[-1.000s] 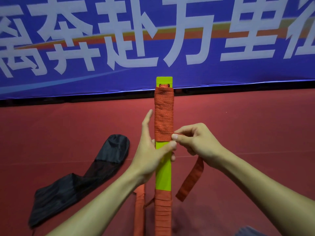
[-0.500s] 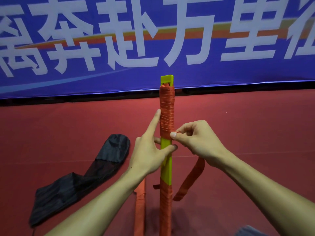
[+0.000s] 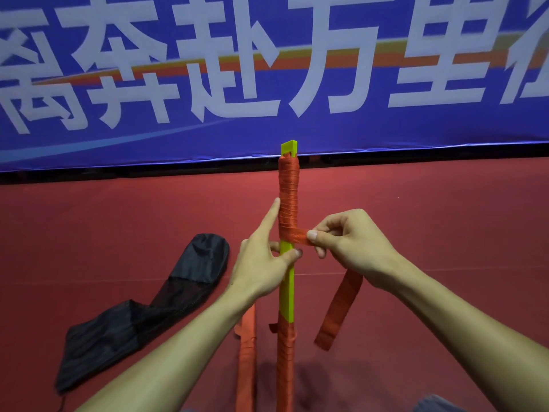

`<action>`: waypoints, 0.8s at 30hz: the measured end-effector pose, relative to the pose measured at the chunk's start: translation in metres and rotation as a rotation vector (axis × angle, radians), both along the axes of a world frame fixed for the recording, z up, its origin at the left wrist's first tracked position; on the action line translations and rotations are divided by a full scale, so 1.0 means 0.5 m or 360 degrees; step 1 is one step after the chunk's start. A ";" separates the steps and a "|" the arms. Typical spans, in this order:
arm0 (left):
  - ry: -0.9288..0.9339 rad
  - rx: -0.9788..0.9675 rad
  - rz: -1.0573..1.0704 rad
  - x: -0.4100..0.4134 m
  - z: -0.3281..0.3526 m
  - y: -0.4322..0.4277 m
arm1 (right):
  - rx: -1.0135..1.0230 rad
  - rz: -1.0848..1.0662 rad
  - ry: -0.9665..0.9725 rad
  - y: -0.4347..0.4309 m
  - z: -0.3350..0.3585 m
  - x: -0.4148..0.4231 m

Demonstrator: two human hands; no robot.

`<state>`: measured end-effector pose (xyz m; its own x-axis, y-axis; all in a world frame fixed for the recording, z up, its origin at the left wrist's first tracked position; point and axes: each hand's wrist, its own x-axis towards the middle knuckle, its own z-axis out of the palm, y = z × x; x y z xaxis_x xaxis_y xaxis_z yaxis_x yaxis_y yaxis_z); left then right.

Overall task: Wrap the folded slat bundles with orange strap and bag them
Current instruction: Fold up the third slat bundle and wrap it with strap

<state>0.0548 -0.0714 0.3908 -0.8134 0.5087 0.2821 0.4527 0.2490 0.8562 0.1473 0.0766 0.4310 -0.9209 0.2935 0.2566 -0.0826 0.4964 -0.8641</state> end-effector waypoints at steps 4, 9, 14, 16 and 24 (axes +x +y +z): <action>-0.0235 0.0193 -0.0200 0.008 -0.003 0.001 | 0.0051 -0.0021 0.0034 0.014 -0.004 0.002; -0.0541 0.0335 -0.0382 0.027 0.010 -0.004 | -0.0093 -0.0024 0.0023 0.026 -0.015 0.000; -0.0613 0.0367 -0.0553 0.033 0.009 -0.010 | -0.0192 -0.0001 0.0018 0.031 -0.014 0.004; -0.0597 0.0361 -0.0637 0.035 0.009 -0.009 | -0.0220 0.0029 0.0026 0.033 -0.013 0.005; -0.0581 0.0392 -0.0721 0.039 0.012 -0.001 | -0.0327 0.0197 -0.0003 0.030 -0.005 0.013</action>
